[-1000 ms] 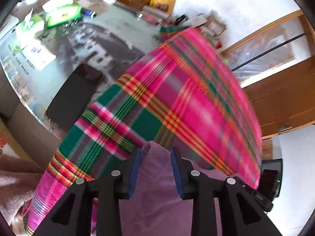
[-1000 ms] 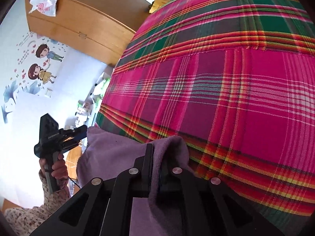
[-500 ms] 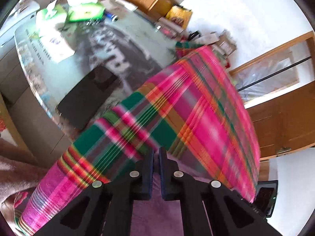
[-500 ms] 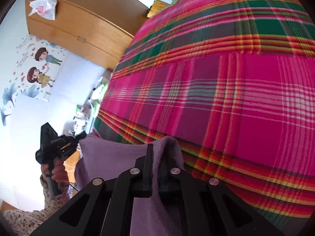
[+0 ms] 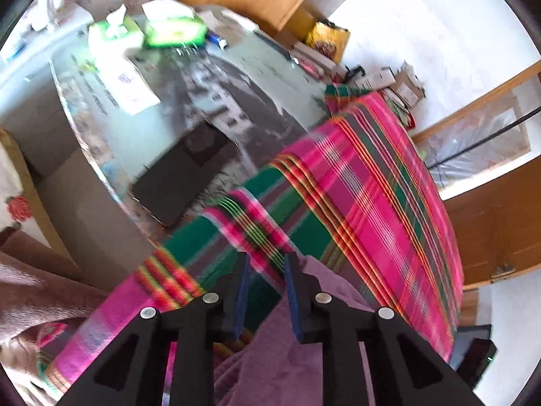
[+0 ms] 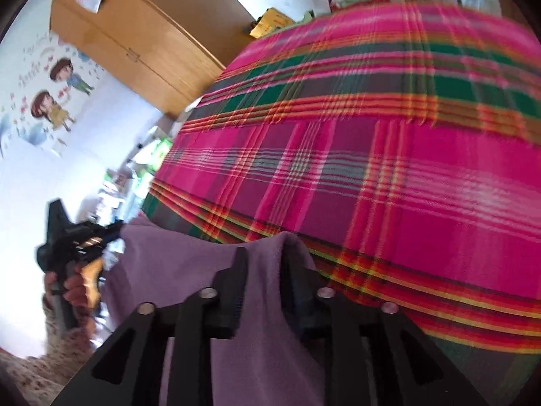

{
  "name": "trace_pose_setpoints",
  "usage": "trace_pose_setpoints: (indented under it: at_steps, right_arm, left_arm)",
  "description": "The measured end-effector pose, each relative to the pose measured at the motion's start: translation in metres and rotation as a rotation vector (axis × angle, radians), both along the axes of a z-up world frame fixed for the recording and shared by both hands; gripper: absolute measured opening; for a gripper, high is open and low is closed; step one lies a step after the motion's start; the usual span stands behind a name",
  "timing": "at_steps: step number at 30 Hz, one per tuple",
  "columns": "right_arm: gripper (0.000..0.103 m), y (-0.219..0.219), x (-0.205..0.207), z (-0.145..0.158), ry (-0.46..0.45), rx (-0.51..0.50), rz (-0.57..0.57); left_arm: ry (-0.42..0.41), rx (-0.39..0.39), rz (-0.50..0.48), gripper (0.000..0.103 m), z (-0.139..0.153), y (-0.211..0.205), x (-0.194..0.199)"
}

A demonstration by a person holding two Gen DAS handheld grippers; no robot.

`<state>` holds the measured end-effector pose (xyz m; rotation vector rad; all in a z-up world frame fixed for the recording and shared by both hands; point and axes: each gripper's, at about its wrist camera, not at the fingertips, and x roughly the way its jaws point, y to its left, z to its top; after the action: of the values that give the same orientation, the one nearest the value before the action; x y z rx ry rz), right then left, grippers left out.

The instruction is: Fold clothes

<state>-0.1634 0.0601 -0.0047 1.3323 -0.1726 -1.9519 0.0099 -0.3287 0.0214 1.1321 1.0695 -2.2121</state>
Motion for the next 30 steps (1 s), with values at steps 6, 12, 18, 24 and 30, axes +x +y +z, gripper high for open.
trace_pose_setpoints:
  at_steps: [6, 12, 18, 24, 30]
  right_arm:
    - [0.044, 0.014, 0.025, 0.025, 0.183, 0.080, -0.054]
    - [0.044, 0.005, 0.074, 0.047, 0.378, 0.087, 0.038]
    - [0.044, -0.009, 0.088, 0.026, 0.310, 0.099, 0.091]
    - [0.044, -0.015, 0.087, 0.015, 0.249, 0.087, 0.091]
    - [0.044, -0.022, 0.100, 0.015, 0.256, 0.104, 0.129]
  left_arm:
    - [0.078, -0.132, -0.199, 0.021, 0.030, 0.046, -0.006]
    - [0.030, -0.123, -0.493, 0.021, 0.010, 0.105, -0.039]
    - [-0.077, -0.123, -0.475, 0.010, -0.024, 0.101, -0.047]
    - [-0.048, -0.084, -0.465, 0.009, -0.029, 0.093, -0.045]
    - [-0.041, -0.093, -0.468, 0.009, -0.025, 0.089, -0.029]
